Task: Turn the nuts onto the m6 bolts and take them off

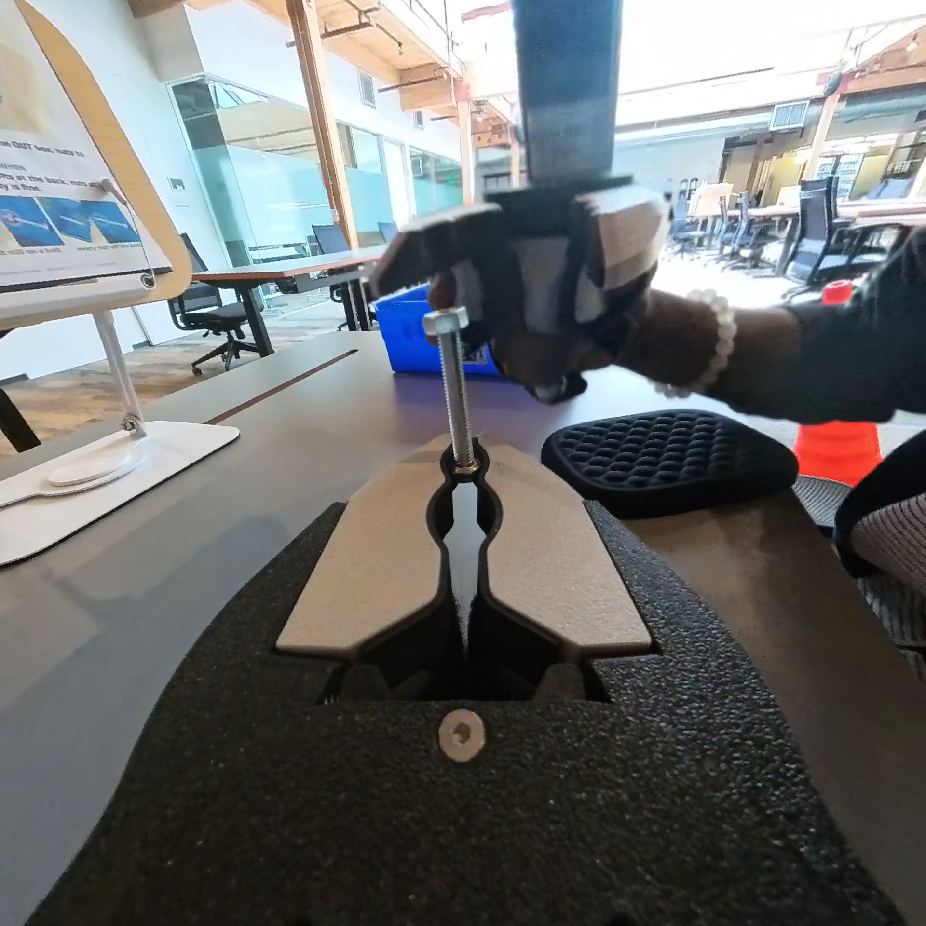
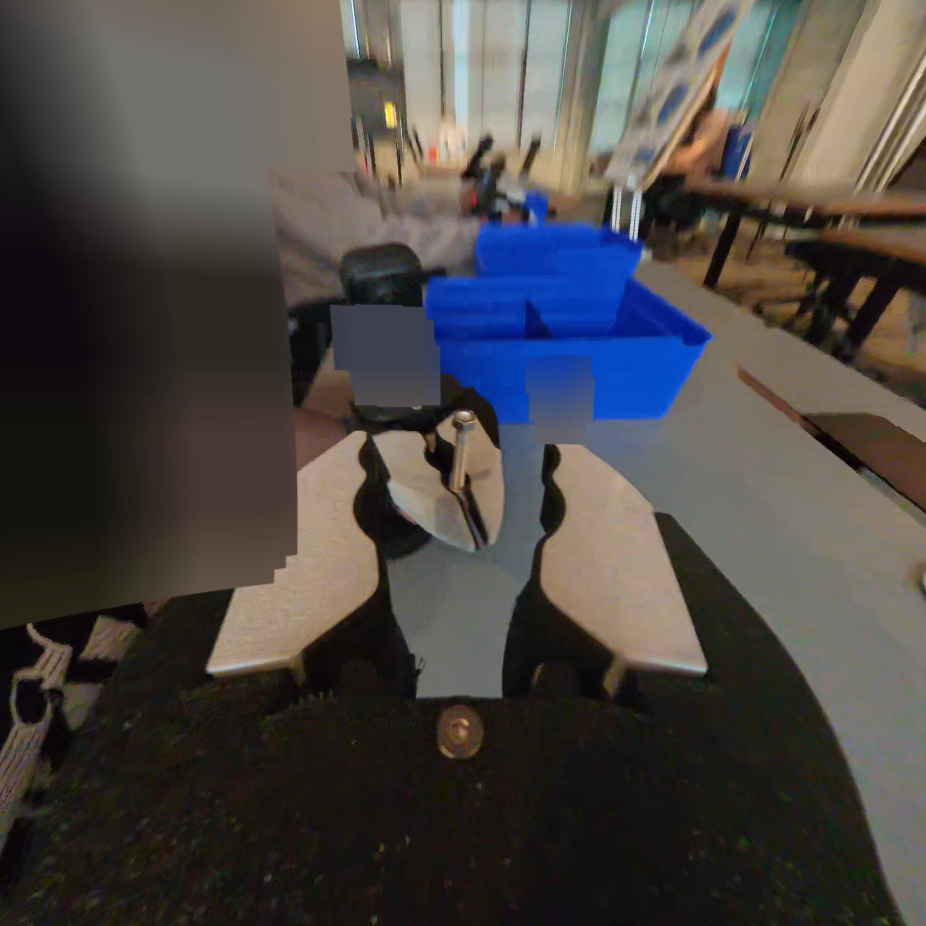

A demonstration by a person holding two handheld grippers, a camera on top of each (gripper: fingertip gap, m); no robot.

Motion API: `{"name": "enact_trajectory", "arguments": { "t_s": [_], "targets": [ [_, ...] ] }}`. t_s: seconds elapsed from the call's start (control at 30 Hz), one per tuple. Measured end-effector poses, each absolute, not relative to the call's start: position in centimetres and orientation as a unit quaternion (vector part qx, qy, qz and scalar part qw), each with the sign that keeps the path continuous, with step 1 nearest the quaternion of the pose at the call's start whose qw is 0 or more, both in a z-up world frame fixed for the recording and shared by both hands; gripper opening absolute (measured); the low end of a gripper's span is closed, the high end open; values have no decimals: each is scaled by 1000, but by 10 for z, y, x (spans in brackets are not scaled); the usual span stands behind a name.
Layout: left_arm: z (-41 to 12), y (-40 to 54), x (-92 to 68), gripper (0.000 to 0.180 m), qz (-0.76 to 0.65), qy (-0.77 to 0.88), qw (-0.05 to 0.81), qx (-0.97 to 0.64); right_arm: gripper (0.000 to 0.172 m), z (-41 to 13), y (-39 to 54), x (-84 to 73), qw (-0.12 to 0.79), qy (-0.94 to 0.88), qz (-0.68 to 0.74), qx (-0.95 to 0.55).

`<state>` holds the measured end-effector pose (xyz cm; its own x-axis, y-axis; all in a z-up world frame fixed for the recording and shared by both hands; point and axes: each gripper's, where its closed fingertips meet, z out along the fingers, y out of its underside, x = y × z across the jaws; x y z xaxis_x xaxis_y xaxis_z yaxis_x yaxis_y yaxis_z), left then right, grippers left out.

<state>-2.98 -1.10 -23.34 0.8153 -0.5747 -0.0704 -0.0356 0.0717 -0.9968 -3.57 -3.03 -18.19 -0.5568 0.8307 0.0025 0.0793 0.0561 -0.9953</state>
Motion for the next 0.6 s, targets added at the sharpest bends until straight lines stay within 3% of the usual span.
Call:
{"name": "enact_trajectory", "arguments": {
  "t_s": [0.1, 0.27, 0.6],
  "targets": [
    [-234, -11, -30, 3, -198, 234, 694, -652, 60, -185, -36, -33, 339, -617, 633, -321],
    [-236, -10, -27, 3, -193, 242, 690, -654, 74, -194, -53, -35, 306, -641, 631, -313],
    [-235, -9, -31, 3, -202, 227, 693, -653, 70, -188, -58, -31, 340, -641, 625, -287]
  ]
}}
